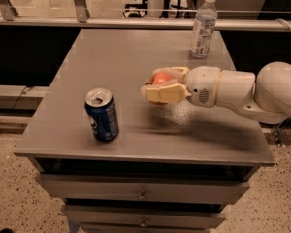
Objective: Move apple near pepsi can
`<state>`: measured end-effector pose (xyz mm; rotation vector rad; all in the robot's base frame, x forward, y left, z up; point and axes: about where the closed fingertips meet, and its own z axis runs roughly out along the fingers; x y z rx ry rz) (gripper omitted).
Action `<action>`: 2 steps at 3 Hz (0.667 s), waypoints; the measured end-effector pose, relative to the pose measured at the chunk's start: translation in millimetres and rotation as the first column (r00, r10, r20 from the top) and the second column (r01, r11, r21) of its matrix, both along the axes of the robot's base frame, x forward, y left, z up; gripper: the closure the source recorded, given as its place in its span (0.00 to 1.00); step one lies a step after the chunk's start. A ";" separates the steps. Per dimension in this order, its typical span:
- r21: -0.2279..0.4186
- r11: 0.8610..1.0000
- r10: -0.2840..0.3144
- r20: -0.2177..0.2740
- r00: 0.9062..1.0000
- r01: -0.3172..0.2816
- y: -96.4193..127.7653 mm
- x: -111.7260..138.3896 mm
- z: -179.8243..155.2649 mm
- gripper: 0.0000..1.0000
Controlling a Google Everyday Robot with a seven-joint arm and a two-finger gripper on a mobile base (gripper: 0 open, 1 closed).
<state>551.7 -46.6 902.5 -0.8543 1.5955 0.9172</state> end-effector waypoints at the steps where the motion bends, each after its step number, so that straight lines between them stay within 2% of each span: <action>1: -0.027 0.997 0.067 -0.004 0.998 -0.067 27.5 -8.1 -10.7 1.00; 2: -0.058 0.992 0.116 -0.011 0.993 -0.116 40.5 -13.2 -21.8 1.00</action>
Offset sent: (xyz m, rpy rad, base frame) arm -0.0181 0.0504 -0.0362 -0.0955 0.0134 0.1673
